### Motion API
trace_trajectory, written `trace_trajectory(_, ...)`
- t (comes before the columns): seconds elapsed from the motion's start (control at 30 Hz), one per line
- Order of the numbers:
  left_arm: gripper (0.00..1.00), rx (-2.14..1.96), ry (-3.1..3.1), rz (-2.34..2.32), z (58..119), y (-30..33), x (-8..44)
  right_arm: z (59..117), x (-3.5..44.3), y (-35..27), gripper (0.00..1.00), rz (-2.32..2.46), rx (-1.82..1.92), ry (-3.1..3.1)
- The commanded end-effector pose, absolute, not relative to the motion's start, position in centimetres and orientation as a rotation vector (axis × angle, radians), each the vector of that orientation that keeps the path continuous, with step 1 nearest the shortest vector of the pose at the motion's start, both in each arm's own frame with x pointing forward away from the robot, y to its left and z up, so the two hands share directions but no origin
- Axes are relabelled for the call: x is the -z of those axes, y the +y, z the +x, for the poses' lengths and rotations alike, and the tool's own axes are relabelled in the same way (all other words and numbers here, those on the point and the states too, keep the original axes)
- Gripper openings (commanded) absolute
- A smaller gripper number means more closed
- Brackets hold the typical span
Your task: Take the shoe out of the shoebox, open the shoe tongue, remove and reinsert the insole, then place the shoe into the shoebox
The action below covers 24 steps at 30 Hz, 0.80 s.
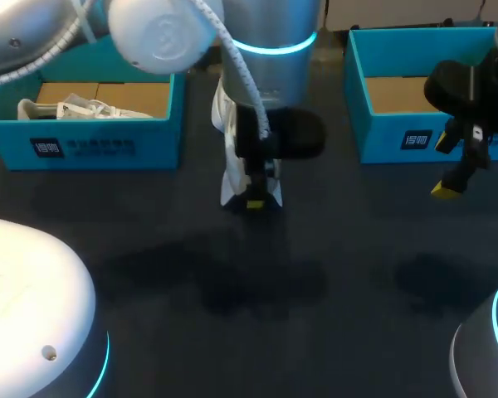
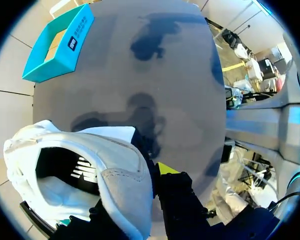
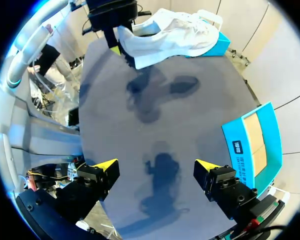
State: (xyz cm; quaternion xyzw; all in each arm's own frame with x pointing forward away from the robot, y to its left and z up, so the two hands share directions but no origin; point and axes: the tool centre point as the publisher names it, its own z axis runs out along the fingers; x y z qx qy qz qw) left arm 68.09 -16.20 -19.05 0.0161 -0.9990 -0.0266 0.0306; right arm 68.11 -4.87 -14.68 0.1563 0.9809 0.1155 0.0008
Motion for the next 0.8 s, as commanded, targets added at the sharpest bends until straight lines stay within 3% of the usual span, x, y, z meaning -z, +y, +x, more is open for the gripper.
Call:
trace_trajectory(0.03, 0.0, 0.005, -3.072, 0.042, 69.0, -13.4, 18.6, 68.3, 14.7, -4.8, 1.0, 0.492, -0.358, 3.084)
trace_trajectory(0.8, 0.0, -0.007, -3.017, 0.079, 74.8, -2.8, 18.9, 68.3, 14.7, -4.8, 1.0, 0.492, -0.358, 3.084)
